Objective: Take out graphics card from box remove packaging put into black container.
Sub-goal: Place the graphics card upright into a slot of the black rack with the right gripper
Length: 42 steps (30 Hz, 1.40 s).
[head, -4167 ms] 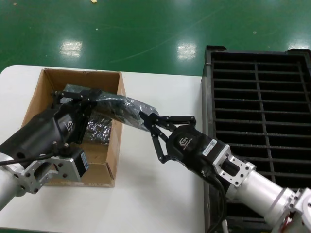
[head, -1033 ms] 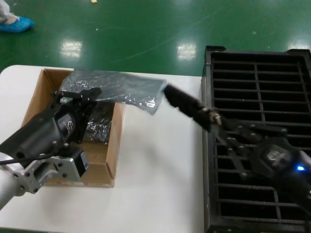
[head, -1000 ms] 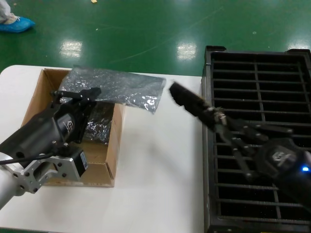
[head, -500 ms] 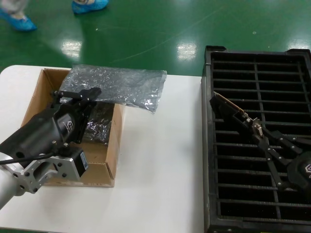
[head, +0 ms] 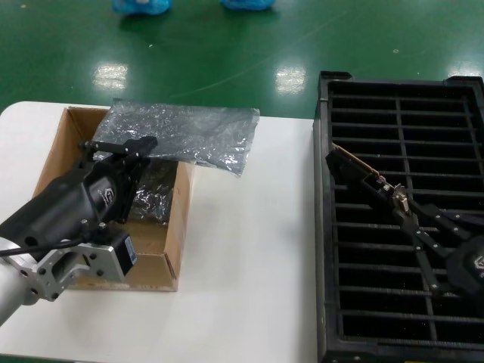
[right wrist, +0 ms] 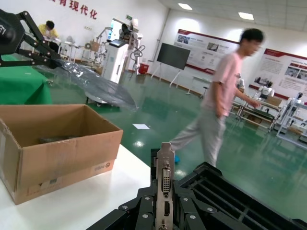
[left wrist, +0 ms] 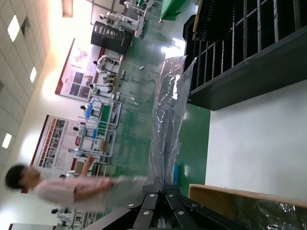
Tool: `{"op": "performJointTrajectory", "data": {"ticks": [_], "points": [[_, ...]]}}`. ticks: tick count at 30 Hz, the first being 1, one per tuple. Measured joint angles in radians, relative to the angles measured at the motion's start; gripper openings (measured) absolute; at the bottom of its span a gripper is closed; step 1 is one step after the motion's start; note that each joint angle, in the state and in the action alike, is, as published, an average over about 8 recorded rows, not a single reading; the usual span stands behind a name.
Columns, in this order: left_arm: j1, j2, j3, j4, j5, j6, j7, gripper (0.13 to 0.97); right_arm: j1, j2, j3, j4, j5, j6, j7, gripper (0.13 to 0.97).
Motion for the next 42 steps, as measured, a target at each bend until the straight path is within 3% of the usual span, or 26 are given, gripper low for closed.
{"op": "performJointTrajectory", "data": {"ticks": [7, 12, 16, 26, 42], "points": [[0.000, 0.000, 0.000, 0.000, 0.000, 0.000, 0.000, 0.140, 0.093, 0.046, -0.089, 0.048, -0.271, 0.000, 0.178, 0.186], [0.000, 0.000, 0.000, 0.000, 0.000, 0.000, 0.000, 0.140, 0.200, 0.111, -0.123, 0.096, -0.490, -0.147, 0.311, 0.186], [0.000, 0.000, 0.000, 0.000, 0.000, 0.000, 0.000, 0.140, 0.280, 0.173, -0.133, 0.139, -0.591, -0.293, 0.378, 0.186], [0.000, 0.000, 0.000, 0.000, 0.000, 0.000, 0.000, 0.140, 0.385, 0.322, -0.141, 0.201, -0.539, -0.520, 0.408, 0.186], [0.000, 0.000, 0.000, 0.000, 0.000, 0.000, 0.000, 0.140, 0.407, 0.329, -0.164, 0.187, -0.515, -0.555, 0.392, 0.186]]}}
